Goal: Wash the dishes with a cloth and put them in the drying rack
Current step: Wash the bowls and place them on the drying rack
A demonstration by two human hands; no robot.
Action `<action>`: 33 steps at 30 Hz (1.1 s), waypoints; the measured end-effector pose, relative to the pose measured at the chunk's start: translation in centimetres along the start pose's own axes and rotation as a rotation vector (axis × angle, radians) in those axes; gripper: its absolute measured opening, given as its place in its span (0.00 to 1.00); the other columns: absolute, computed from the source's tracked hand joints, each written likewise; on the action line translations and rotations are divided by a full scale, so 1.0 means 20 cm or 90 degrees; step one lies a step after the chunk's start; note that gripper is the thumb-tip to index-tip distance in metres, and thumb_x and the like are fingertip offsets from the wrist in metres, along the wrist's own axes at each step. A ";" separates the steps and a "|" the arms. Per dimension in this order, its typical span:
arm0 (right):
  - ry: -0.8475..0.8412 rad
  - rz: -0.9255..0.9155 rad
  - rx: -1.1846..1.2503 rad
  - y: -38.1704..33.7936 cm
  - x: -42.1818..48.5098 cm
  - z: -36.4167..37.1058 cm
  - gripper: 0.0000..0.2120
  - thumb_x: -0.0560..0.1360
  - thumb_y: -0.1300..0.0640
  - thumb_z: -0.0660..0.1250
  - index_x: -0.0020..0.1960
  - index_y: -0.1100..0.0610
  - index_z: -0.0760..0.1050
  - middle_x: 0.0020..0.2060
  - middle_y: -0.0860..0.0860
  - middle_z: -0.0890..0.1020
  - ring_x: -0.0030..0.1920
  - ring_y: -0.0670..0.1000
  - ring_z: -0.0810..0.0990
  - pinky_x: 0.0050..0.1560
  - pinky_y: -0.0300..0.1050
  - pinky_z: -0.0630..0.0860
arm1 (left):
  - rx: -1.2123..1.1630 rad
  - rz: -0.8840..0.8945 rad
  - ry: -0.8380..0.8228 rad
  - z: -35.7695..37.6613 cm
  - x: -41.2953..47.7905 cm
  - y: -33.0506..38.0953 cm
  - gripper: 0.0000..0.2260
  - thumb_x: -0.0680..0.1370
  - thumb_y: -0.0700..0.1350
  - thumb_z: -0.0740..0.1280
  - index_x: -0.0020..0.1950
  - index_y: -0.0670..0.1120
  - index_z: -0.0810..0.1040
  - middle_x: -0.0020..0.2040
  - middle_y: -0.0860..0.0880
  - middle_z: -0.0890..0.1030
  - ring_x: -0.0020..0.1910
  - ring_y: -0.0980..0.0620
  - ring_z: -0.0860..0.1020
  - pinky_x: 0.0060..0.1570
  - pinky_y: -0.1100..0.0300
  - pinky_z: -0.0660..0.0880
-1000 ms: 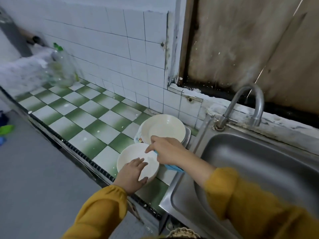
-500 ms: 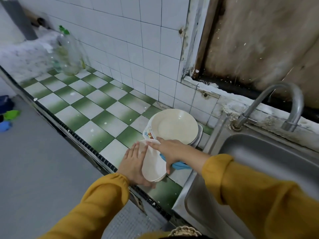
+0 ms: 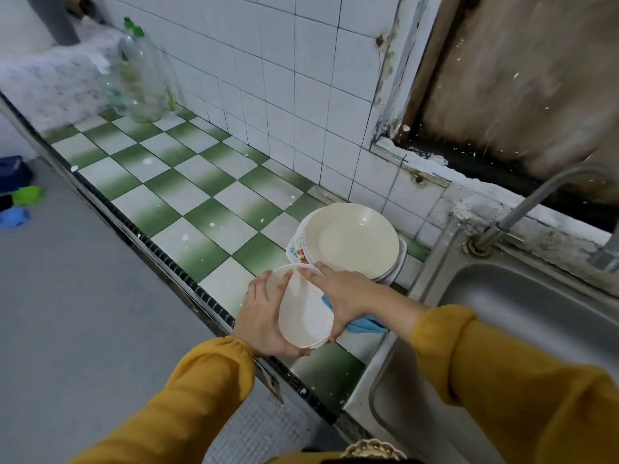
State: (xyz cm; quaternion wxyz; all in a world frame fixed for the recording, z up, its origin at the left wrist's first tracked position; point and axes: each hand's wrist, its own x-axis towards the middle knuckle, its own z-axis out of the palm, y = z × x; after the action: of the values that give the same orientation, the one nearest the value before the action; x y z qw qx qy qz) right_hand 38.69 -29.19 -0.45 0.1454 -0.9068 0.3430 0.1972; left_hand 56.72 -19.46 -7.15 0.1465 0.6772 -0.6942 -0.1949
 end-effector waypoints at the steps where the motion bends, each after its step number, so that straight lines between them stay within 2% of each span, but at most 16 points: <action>1: 0.003 -0.002 0.004 0.01 0.00 0.01 0.67 0.57 0.44 0.82 0.78 0.45 0.36 0.79 0.54 0.48 0.64 0.60 0.74 0.60 0.51 0.72 | -0.007 0.005 0.016 0.00 0.00 0.00 0.63 0.52 0.76 0.68 0.79 0.49 0.49 0.71 0.38 0.60 0.71 0.41 0.56 0.72 0.47 0.57; 7: 0.010 -0.017 0.030 0.06 -0.01 0.03 0.63 0.60 0.43 0.81 0.78 0.44 0.39 0.78 0.52 0.48 0.66 0.60 0.72 0.60 0.51 0.72 | -0.016 0.035 0.058 -0.01 0.00 0.01 0.61 0.52 0.75 0.68 0.78 0.48 0.54 0.68 0.40 0.62 0.67 0.45 0.58 0.65 0.54 0.57; 12: 0.024 -0.024 0.033 0.06 -0.02 0.01 0.60 0.61 0.43 0.80 0.78 0.43 0.40 0.78 0.52 0.48 0.67 0.59 0.71 0.60 0.51 0.72 | -0.012 0.040 0.042 -0.05 0.00 0.00 0.60 0.53 0.74 0.70 0.78 0.52 0.51 0.70 0.42 0.60 0.68 0.45 0.58 0.67 0.54 0.57; 16: 0.009 -0.030 0.006 0.04 -0.04 -0.01 0.56 0.62 0.42 0.79 0.78 0.40 0.46 0.79 0.53 0.46 0.65 0.59 0.73 0.59 0.50 0.72 | -0.012 0.062 0.062 -0.07 -0.01 0.01 0.59 0.54 0.73 0.72 0.78 0.51 0.53 0.68 0.40 0.63 0.67 0.44 0.61 0.67 0.49 0.62; 19: 0.007 -0.038 -0.014 0.02 -0.08 -0.02 0.49 0.65 0.42 0.76 0.77 0.37 0.50 0.79 0.51 0.43 0.64 0.57 0.74 0.54 0.47 0.74 | 0.010 0.067 0.077 -0.09 -0.02 0.01 0.60 0.53 0.75 0.71 0.77 0.51 0.53 0.67 0.39 0.65 0.66 0.42 0.62 0.66 0.48 0.64; 22: 0.037 -0.075 -0.010 -0.04 -0.15 -0.04 0.35 0.72 0.46 0.70 0.75 0.36 0.59 0.79 0.47 0.54 0.67 0.53 0.71 0.52 0.44 0.72 | 0.032 0.062 0.092 -0.15 -0.02 0.00 0.60 0.52 0.74 0.72 0.77 0.50 0.55 0.67 0.38 0.65 0.65 0.41 0.63 0.65 0.48 0.65; 24: 0.051 -0.091 -0.016 -0.09 -0.19 -0.03 0.25 0.76 0.48 0.65 0.72 0.36 0.66 0.73 0.47 0.68 0.67 0.52 0.72 0.53 0.46 0.73 | 0.040 0.070 0.098 -0.19 -0.03 0.00 0.59 0.52 0.75 0.71 0.77 0.50 0.55 0.67 0.37 0.65 0.65 0.40 0.63 0.65 0.46 0.66; 26: 0.067 -0.085 -0.013 -0.15 -0.23 -0.02 0.19 0.78 0.50 0.63 0.68 0.38 0.72 0.63 0.48 0.78 0.62 0.52 0.76 0.53 0.47 0.74 | 0.048 0.086 0.105 -0.22 -0.04 0.00 0.59 0.53 0.76 0.69 0.76 0.51 0.55 0.67 0.37 0.66 0.65 0.40 0.64 0.65 0.45 0.67; 29: 0.096 -0.103 -0.045 -0.21 -0.27 0.00 0.14 0.79 0.49 0.61 0.63 0.43 0.78 0.55 0.49 0.81 0.55 0.55 0.79 0.49 0.48 0.75 | 0.075 0.104 0.088 -0.25 -0.05 -0.01 0.60 0.52 0.77 0.67 0.77 0.51 0.53 0.68 0.37 0.67 0.66 0.40 0.64 0.67 0.45 0.65; 31: 0.131 -0.140 -0.072 -0.22 -0.28 0.04 0.15 0.81 0.49 0.56 0.59 0.47 0.80 0.51 0.49 0.81 0.51 0.56 0.79 0.46 0.51 0.77 | 0.079 0.106 0.069 -0.27 -0.07 -0.01 0.60 0.53 0.78 0.68 0.77 0.51 0.53 0.69 0.37 0.65 0.68 0.40 0.62 0.68 0.47 0.62; 33: 0.229 -0.170 -0.083 -0.22 -0.29 0.09 0.19 0.79 0.49 0.52 0.51 0.48 0.83 0.43 0.47 0.82 0.43 0.54 0.81 0.36 0.50 0.78 | 0.063 0.107 0.049 -0.29 -0.08 0.00 0.59 0.54 0.77 0.68 0.78 0.53 0.53 0.73 0.38 0.61 0.70 0.41 0.59 0.70 0.49 0.59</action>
State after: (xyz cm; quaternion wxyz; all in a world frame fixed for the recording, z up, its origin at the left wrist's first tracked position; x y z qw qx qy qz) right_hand 37.18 -22.07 1.21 0.0474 -0.9722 0.2271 0.0329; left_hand 59.58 -18.20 -1.98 0.1551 0.6301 -0.7510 -0.1217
